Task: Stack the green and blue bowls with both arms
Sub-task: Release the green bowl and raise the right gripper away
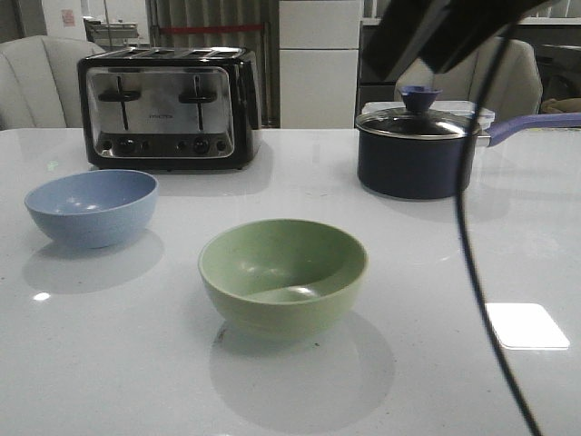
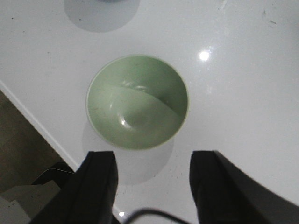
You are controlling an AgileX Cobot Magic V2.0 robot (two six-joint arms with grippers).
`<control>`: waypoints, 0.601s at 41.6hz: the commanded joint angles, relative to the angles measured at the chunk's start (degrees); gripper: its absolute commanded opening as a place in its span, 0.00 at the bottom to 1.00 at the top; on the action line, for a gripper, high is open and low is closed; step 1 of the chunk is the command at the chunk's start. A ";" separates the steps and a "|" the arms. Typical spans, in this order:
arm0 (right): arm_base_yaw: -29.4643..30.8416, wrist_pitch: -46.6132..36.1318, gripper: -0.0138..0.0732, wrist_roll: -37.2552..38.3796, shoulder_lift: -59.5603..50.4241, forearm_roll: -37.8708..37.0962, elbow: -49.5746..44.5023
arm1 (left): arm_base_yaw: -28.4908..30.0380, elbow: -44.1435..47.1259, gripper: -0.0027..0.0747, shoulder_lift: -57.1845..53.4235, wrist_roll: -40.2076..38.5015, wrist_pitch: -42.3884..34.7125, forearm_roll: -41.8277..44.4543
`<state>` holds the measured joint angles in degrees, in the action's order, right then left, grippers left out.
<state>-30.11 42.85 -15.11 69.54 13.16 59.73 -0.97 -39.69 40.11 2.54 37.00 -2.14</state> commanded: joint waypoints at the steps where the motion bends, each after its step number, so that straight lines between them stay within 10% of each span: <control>1: -0.20 -3.26 0.69 -0.84 -7.22 0.36 -2.83 | -0.43 -1.52 0.83 1.74 0.07 -4.28 -0.19; 25: -0.20 -2.16 0.69 -0.84 -19.49 0.36 -11.56 | -5.84 -16.10 0.83 28.78 2.15 -1.72 -0.19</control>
<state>-30.11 43.94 -15.37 50.71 13.16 46.67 -6.36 -50.42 64.96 4.53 37.17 -2.14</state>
